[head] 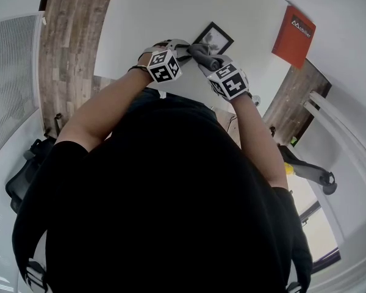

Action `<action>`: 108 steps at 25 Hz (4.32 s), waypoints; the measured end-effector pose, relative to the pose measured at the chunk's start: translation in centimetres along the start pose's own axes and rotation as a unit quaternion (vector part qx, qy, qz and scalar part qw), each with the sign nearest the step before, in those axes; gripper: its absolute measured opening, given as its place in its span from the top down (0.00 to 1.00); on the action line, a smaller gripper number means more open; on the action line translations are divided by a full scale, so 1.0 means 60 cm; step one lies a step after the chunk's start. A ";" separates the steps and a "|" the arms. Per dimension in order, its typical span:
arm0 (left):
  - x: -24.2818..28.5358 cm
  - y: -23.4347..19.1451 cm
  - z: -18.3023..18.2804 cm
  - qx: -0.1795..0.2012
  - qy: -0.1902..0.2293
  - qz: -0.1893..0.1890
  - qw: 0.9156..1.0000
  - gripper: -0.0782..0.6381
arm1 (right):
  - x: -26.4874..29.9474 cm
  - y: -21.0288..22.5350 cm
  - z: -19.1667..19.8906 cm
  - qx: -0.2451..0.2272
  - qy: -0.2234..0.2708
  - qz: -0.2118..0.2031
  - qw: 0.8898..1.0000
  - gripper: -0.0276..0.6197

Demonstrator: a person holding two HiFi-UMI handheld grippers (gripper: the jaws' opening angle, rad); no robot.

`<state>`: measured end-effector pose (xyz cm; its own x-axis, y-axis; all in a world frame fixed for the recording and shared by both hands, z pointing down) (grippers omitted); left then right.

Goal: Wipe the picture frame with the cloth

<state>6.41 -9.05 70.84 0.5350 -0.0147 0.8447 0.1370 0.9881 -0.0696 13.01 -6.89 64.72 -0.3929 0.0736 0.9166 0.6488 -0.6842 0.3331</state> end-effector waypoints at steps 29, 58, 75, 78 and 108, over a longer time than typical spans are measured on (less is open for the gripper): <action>0.000 0.000 0.002 0.005 0.004 -0.005 1.000 0.66 | -0.026 0.135 0.022 -0.031 -0.077 0.174 0.981 0.80; 0.002 -0.001 0.005 0.006 0.006 -0.006 1.000 0.66 | 0.022 0.027 0.043 0.002 -0.056 0.080 0.995 0.80; -0.002 0.000 0.005 0.009 0.008 -0.008 1.000 0.66 | 0.029 -0.007 0.045 -0.017 -0.054 0.079 0.995 0.80; -0.001 -0.001 0.005 0.010 0.007 -0.009 1.000 0.66 | 0.031 -0.011 0.044 -0.041 -0.059 0.092 0.993 0.80; -0.074 -0.018 0.030 -0.013 -0.033 0.012 0.999 0.66 | -0.038 -0.021 0.078 0.132 0.080 0.071 0.985 0.79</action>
<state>2.42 -9.81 68.13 0.4832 0.0203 0.8753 0.1474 0.9836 -0.1042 16.12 -2.79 63.21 -0.3696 -0.1386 0.9188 0.8435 -0.4649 0.2692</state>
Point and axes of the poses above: the fingertips, and each gripper's own axes: x forward along the fingers, y to its right, z out of its underside, the point moved 4 cm from there along -x, backward along the fingers, and after that the axes turned 11 degrees about -y, right-handed, at the moved point
